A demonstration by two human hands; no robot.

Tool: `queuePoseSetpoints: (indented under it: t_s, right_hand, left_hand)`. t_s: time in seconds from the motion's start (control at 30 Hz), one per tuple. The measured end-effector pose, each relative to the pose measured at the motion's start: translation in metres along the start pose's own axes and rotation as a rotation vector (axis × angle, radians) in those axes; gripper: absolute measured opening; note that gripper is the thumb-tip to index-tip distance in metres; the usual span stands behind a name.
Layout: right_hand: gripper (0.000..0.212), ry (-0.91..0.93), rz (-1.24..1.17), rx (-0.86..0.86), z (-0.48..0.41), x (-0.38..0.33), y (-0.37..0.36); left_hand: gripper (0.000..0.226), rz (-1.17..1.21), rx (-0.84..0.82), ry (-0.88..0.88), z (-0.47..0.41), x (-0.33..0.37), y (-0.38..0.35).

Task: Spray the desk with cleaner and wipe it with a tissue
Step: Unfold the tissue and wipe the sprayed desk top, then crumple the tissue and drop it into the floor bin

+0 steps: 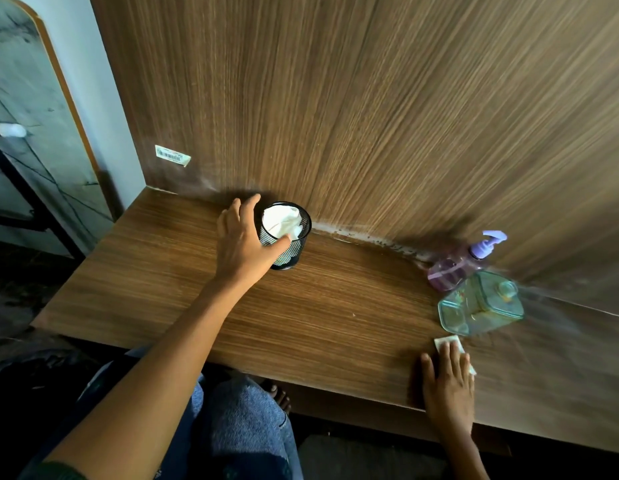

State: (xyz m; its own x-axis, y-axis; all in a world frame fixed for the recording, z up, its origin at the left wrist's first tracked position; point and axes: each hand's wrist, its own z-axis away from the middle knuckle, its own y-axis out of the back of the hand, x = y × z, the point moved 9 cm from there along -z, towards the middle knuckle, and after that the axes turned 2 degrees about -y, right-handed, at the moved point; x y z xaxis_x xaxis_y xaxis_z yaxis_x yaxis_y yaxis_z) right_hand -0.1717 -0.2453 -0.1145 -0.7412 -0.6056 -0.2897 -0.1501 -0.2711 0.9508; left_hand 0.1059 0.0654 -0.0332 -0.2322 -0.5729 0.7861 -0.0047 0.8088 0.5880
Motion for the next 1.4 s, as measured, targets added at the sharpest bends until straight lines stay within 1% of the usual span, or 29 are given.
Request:
queuePoseSetpoints:
  t_s: [0.07,0.13,0.17,0.2,0.23,0.27,0.37,0.43,0.5,0.53,0.6,0.67,0.7,0.73,0.77,0.8,0.87,0.9,0.93,1.0,1.03,1.07,1.13,1.2,1.27,1.3,1.33,1.4]
  right_hand:
    - [0.059,-0.005,-0.012,0.014,-0.005,-0.005,0.004]
    - [0.052,-0.009,0.073,0.008,0.007,-0.004,-0.01]
    - [0.053,-0.005,0.125,0.002,0.018,-0.005,-0.02]
    - [0.059,0.009,0.14,0.031,0.031,-0.007,-0.027]
    - [0.063,0.03,0.098,0.058,0.045,-0.011,-0.033]
    - [0.064,0.047,0.07,0.089,0.059,-0.021,-0.035]
    - [0.06,0.124,0.023,0.089,0.089,-0.07,-0.042]
    - [0.054,0.187,0.02,0.149,0.1,-0.101,-0.041]
    - [0.053,0.235,-0.016,0.156,0.108,-0.126,-0.041]
    - [0.053,0.275,-0.034,0.118,0.111,-0.14,-0.043]
    - [0.047,0.397,-0.049,0.052,0.12,-0.165,-0.047]
    - [0.046,0.463,-0.06,0.002,0.123,-0.181,-0.053]
    - [0.044,0.464,-0.078,-0.032,0.125,-0.186,-0.048]
    - [0.042,0.449,-0.081,-0.025,0.124,-0.189,-0.042]
    - [0.039,0.417,-0.149,-0.053,0.122,-0.191,-0.035]
    - [0.033,0.354,-0.224,-0.14,0.12,-0.195,-0.033]
    - [0.029,0.166,-0.493,-0.3,0.115,-0.196,-0.031]
    - [0.028,0.058,-0.701,-0.364,0.109,-0.195,-0.034]
    - [0.027,-0.048,-0.911,-0.392,0.106,-0.195,-0.033]
    - [0.026,-0.233,-1.353,-0.553,0.112,-0.206,-0.035]
    - [0.026,-0.273,-1.53,-0.628,0.118,-0.217,-0.03]
    - [0.026,-0.289,-1.643,-0.691,0.125,-0.226,-0.025]
    - [0.027,-0.234,-1.719,-0.794,0.141,-0.247,-0.01]
    - [0.03,-0.162,-1.733,-0.853,0.154,-0.267,0.004]
    - [0.029,-0.103,-1.736,-0.909,0.169,-0.288,0.013]
    - [0.028,-0.066,-1.727,-0.933,0.174,-0.296,0.019]
    - [0.027,-0.023,-1.698,-0.963,0.182,-0.308,0.022]
    - [0.027,0.092,-1.588,-0.972,0.193,-0.326,0.03]
  left_hand:
    - [0.088,0.014,0.041,-0.001,0.0,0.002,0.005]
    - [0.083,0.025,0.035,-0.026,0.0,0.005,0.005]
    - [0.081,0.036,0.023,-0.038,0.001,0.007,0.003]
    - [0.079,0.049,0.01,-0.044,0.003,0.009,0.002]
    - [0.077,0.063,-0.004,-0.051,0.004,0.01,-0.001]
    - [0.075,0.073,-0.018,-0.059,0.007,0.013,-0.003]
    - [0.072,0.07,-0.032,-0.072,0.013,0.017,-0.007]
    - [0.071,0.052,-0.001,-0.057,0.016,0.016,-0.002]
    - [0.064,0.049,0.065,-0.098,0.023,0.022,0.009]
    - [0.059,0.064,0.107,-0.143,0.027,0.028,0.018]
    - [0.045,0.155,0.144,-0.194,0.039,0.035,0.028]
    - [0.035,0.3,0.086,-0.182,0.052,0.038,0.03]
    - [0.031,0.357,0.028,-0.162,0.06,0.039,0.03]
    - [0.03,0.378,-0.038,-0.134,0.069,0.039,0.028]
    - [0.029,0.373,-0.099,-0.114,0.079,0.038,0.027]
    - [0.029,0.37,-0.151,-0.09,0.089,0.035,0.025]
    - [0.031,0.416,-0.189,-0.026,0.107,0.028,0.03]
    - [0.034,0.46,-0.188,0.021,0.113,0.023,0.033]
    - [0.037,0.511,-0.169,0.069,0.118,0.019,0.041]
    - [0.039,0.624,-0.129,0.174,0.126,0.01,0.053]
    - [0.038,0.669,-0.105,0.213,0.13,0.006,0.065]
    - [0.035,0.7,-0.088,0.248,0.133,0.002,0.074]
    - [0.027,0.731,-0.076,0.307,0.136,-0.007,0.093]
    - [0.018,0.779,-0.118,0.382,0.139,-0.01,0.105]
    - [0.023,0.824,-0.164,0.447,0.142,-0.009,0.116]
    - [0.019,0.833,-0.166,0.448,0.141,-0.004,0.121]
    - [0.015,0.836,-0.14,0.432,0.142,-0.003,0.134]
    - [0.013,0.786,-0.065,0.362,0.139,-0.004,0.158]
